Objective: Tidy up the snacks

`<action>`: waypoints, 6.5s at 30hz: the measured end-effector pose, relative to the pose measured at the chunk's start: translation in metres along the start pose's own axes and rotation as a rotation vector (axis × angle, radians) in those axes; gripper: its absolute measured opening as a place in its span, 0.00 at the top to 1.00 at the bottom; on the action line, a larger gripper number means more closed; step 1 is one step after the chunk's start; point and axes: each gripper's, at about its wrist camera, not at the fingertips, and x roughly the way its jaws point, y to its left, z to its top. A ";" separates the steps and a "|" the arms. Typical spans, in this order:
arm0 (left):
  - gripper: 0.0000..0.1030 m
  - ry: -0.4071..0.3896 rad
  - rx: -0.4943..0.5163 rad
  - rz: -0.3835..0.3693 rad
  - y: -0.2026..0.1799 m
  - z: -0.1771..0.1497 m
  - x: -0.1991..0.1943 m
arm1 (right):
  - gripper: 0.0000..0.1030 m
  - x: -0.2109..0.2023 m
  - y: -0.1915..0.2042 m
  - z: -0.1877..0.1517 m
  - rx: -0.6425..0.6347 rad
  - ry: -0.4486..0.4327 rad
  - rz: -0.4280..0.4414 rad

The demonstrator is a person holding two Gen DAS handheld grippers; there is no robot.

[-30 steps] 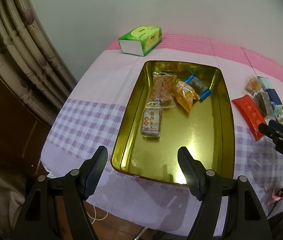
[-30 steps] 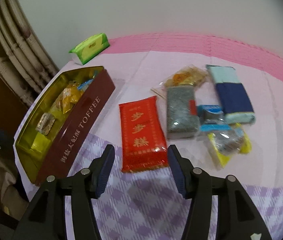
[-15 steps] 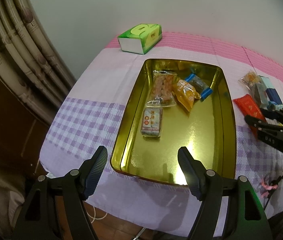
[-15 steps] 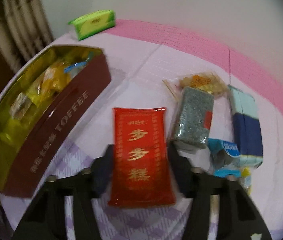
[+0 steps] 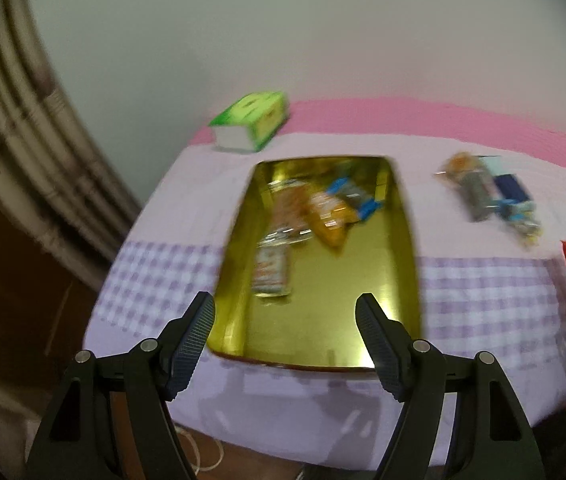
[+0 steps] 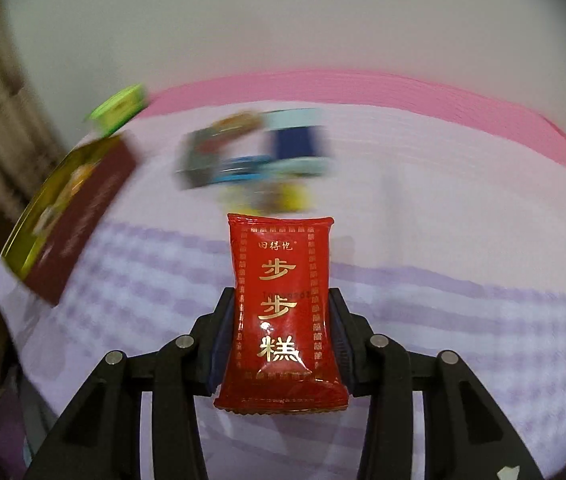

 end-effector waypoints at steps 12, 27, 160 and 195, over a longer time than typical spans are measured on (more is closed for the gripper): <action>0.29 0.126 0.083 -0.285 -0.092 0.054 0.012 | 0.60 -0.016 -0.108 -0.028 0.221 -0.086 -0.114; 0.29 0.315 0.051 -0.349 -0.190 0.133 0.143 | 0.60 -0.014 -0.114 -0.031 0.197 -0.094 -0.004; 0.63 0.161 -0.067 0.014 0.018 0.027 0.090 | 0.52 0.005 -0.085 -0.027 0.119 -0.058 -0.141; 0.40 0.115 -0.265 0.088 0.063 0.004 0.041 | 0.59 -0.023 0.092 0.025 -0.030 -0.048 0.273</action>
